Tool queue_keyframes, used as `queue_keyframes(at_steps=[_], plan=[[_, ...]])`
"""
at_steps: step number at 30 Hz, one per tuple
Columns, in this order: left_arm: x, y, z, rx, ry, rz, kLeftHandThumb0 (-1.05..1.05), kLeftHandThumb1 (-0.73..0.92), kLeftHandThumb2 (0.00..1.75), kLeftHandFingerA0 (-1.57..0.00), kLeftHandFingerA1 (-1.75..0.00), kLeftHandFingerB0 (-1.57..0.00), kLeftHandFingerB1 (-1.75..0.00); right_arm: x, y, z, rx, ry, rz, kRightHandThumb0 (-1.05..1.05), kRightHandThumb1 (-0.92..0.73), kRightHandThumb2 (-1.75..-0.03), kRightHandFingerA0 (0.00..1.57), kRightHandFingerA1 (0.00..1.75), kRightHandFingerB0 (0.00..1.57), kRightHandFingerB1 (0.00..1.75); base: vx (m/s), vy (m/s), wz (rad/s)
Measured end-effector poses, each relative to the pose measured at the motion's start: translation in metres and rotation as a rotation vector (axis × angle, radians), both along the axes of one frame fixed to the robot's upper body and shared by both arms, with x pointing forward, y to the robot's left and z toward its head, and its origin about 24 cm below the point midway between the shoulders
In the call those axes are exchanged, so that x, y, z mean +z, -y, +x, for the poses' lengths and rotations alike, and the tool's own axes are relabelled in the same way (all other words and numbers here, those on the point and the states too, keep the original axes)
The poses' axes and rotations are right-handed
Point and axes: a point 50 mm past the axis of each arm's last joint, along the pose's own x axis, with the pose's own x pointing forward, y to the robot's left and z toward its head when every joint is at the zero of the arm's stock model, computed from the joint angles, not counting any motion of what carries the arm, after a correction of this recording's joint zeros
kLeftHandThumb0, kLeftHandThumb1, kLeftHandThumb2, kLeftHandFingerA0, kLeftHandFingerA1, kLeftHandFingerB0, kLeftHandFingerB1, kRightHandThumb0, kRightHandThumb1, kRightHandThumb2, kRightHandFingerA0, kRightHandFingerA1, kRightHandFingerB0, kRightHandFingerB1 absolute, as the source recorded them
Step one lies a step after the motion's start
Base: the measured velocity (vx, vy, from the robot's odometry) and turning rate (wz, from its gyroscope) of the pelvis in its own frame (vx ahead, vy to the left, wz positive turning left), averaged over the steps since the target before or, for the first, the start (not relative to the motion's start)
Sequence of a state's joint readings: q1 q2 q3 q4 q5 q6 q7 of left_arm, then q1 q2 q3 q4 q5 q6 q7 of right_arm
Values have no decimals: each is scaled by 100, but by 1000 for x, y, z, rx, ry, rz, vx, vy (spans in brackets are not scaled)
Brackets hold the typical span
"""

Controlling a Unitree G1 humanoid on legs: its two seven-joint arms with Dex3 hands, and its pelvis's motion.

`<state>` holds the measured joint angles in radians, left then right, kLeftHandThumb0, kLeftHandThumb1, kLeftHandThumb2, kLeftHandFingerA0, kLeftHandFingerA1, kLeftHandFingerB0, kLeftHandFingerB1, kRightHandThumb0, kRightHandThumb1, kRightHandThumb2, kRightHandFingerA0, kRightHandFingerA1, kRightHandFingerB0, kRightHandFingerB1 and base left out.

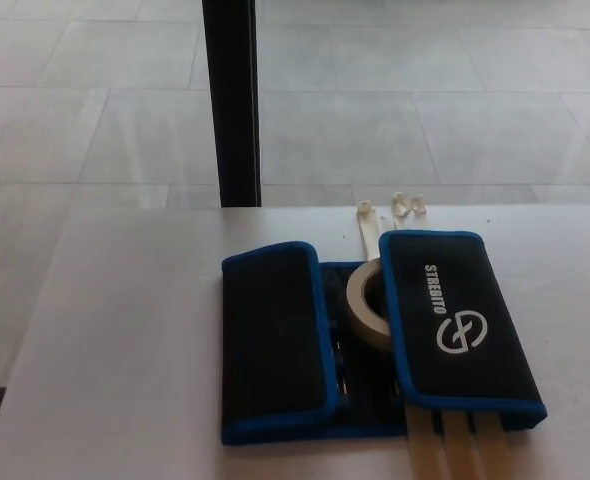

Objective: The robot uses its right hand to open a black folded toolkit cover kept in the middle of the desk

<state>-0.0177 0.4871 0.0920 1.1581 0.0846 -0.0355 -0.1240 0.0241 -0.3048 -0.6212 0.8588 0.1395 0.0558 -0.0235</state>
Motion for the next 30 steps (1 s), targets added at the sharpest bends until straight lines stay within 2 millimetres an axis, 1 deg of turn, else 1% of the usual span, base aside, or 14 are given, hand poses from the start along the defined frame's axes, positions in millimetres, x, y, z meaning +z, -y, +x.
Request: queue_keyframes(at_steps=[3, 4, 5, 7, 9, 10, 15, 16, 19, 25, 26, 27, 28, 30], plan=[[6, -8, 2, 26, 7, 6, -100, 92, 77, -26, -48, -23, -33, 16, 14, 6, -93, 106, -11, -74, -57, -95, 18, 69, 5, 51, 0, 0, 0], [7, -10, 2, 33, 10, 5, -96, 75, 115, -22, -53, -21, -45, 21, 19, 9, -117, 138, -15, -74, -57, -95, 19, 68, 7, 50, 0, 0, 0], [9, -12, 2, 45, 11, 4, -98, 92, 78, -27, -47, -23, -33, 29, 25, 13, -149, 185, -23, -74, -55, -92, 21, 69, 12, 50, 0, 0, 0], [10, -15, 2, 62, 12, 0, -99, 92, 77, -26, -47, -22, -33, 48, 36, 23, -191, 280, -45, -78, -72, -62, 28, 81, 17, 43, 0, 0, 0], [12, -19, 1, 77, 10, -2, -99, 92, 78, -26, -49, -23, -34, 75, 46, 38, -205, 396, -83, -83, -61, -95, 32, 72, 14, 50, 0, 0, 0], [14, -20, 1, 81, 10, -2, -99, 91, 77, -26, -48, -24, -33, 88, 49, 47, -194, 447, -107, -77, -73, -62, 31, 72, 21, 43, 0, 0, 0], [16, -22, 3, 90, 18, -9, -98, 92, 75, -26, -48, -26, -34, 139, 45, 78, -101, 625, -202, -73, -73, -61, 31, 62, 21, 42, 0, 0, 3], [16, -22, 4, 91, 19, -11, -99, 92, 74, -28, -49, -28, -34, 148, 42, 84, -72, 649, -222, -71, -60, -95, 24, 58, 10, 45, 0, 0, 6], [16, -22, 3, 92, 19, -14, -99, 92, 75, -29, -49, -28, -34, 171, 32, 98, 9, 711, -274, -64, -78, -63, 22, 44, 12, 25, 0, 0, 2], [16, -22, 4, 93, 22, -21, -99, 92, 77, -28, -48, -27, -34, 203, -3, 122, 214, 794, -352, -74, -59, -93, 18, 53, 8, 41, 0, 0, 0], [16, -22, 5, 94, 24, -22, -99, 92, 77, -28, -48, -26, -34, 210, -16, 129, 284, 812, -369, -75, -73, -62, 24, 43, 15, 27, 0, 0, 0], [16, -22, 5, 95, 26, -24, -97, 92, 77, -26, -48, -22, -34, 215, -26, 134, 342, 824, -383, -78, -58, -94, 20, 55, 6, 39, 0, 0, 0], [17, -22, 6, 96, 26, -25, -98, 92, 78, -26, -48, -21, -34, 218, -36, 139, 391, 831, -393, -76, -73, -63, 24, 48, 13, 25, 0, 0, 0], [17, -22, 7, 96, 28, -28, -104, 84, 88, -27, -52, -22, -38, 222, -55, 147, 489, 836, -409, -75, -74, -62, 17, 46, 12, 26, 0, 0, 0]])
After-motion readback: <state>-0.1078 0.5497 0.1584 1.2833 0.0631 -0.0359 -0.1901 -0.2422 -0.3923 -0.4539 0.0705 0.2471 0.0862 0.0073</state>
